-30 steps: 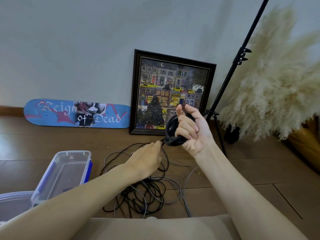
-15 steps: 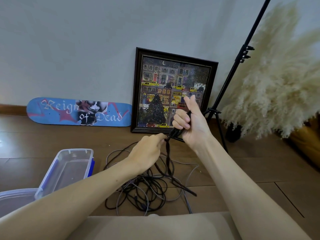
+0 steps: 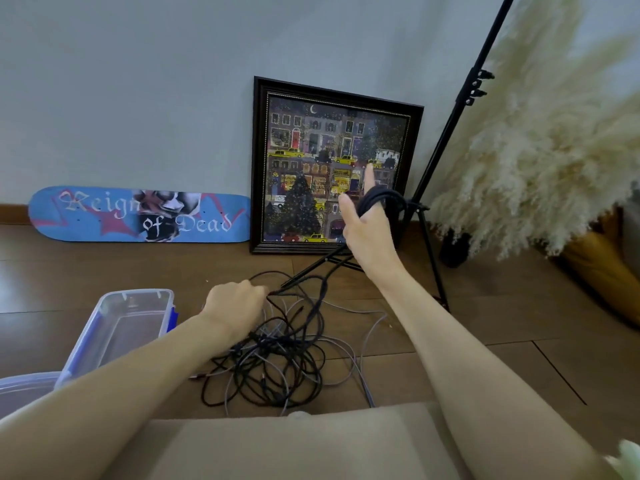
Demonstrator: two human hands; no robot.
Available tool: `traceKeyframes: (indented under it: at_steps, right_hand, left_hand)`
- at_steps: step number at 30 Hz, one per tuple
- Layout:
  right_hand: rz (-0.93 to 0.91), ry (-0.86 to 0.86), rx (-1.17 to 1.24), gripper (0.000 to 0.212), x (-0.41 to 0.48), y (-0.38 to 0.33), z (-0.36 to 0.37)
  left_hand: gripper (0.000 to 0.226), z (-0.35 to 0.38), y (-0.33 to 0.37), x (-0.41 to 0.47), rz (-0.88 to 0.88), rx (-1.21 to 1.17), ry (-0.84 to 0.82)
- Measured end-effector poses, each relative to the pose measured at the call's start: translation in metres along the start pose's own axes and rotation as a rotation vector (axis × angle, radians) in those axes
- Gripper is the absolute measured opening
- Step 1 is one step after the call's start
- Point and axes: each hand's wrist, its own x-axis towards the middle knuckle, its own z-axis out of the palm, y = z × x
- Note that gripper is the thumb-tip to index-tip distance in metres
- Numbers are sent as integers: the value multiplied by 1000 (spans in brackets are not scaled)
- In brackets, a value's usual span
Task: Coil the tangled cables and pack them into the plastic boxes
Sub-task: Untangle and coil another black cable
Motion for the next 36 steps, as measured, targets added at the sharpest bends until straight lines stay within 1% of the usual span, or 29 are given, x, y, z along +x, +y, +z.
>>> traceKeyframes:
  at_steps: [2,5,6,7,9,11,12,13,14,16,17,18,20,21,23,24,25,26,27,28,29,30,32,33,34,36]
  right_hand:
    - [-33,32,-171,74,0,8,-1]
    - [-25,115,-290,78,0,11,-8]
    - [-27,123,-383,78,-2,10,-10]
    - [-45,112,-529,78,-3,10,-11]
    - [-118,45,-919,77,-8,12,-11]
    - [-146,-78,-1249,76,-10,18,-9]
    - [-109,-163,-1349,75,-10,21,-7]
    - [-49,-250,-1394,71,-12,21,-4]
    - [24,-346,-1393,64,-13,21,0]
    - [116,-497,-1269,42,-14,21,5]
    - [128,-509,-1188,35,-13,20,7]
    - [112,-478,-1132,35,-13,18,9]
    - [15,-379,-1092,34,-13,14,14]
    - [-17,-345,-1068,36,-14,12,16]
    - [3,-333,-990,38,-16,10,20]
    - [29,-337,-952,38,-16,10,21]
    - [53,-333,-906,39,-16,9,21]
    - [78,-316,-853,41,-14,10,19]
    - [110,-297,-802,43,-11,10,16]
    - [148,-286,-753,46,-9,10,11]
    - [204,-302,-712,51,-7,9,7]
    - [267,-341,-683,53,-6,7,3]
    - [359,-460,-736,51,-7,3,1]
    - [383,-500,-816,45,-8,2,2]
    - [386,-495,-899,38,-9,2,4]
    - [328,-356,-1033,36,-11,3,8]
  left_hand:
    - [56,-1,6,1,112,27,35]
    - [57,-8,16,-4,257,46,59]
    - [58,-11,20,-6,287,43,81]
    - [61,-15,23,-8,311,43,106]
    - [67,-21,22,-9,327,50,154]
    - [69,-29,14,-10,295,68,198]
    - [72,-32,9,-10,265,91,229]
    - [75,-34,3,-10,235,119,256]
    - [76,-34,-3,-10,212,130,278]
    - [71,-30,-14,-6,159,117,274]
    - [68,-26,-17,-4,134,103,268]
    - [65,-24,-19,-3,113,76,260]
    - [66,-18,-19,0,80,52,252]
    - [72,-14,-19,3,93,57,312]
    - [88,-15,-16,5,167,129,535]
    - [87,-14,-13,7,225,127,654]
    - [78,-16,-8,8,296,98,733]
    - [64,-17,-2,7,361,70,733]
    - [47,-16,2,7,406,43,675]
    - [29,-20,5,3,412,1,565]
    - [12,-18,6,3,381,-11,424]
    - [5,-15,5,2,369,-31,323]
    - [23,-14,4,0,351,-31,181]
    - [26,-14,3,-1,342,-20,162]
    - [26,-14,4,-1,334,1,164]
    - [23,-15,4,-1,313,76,153]
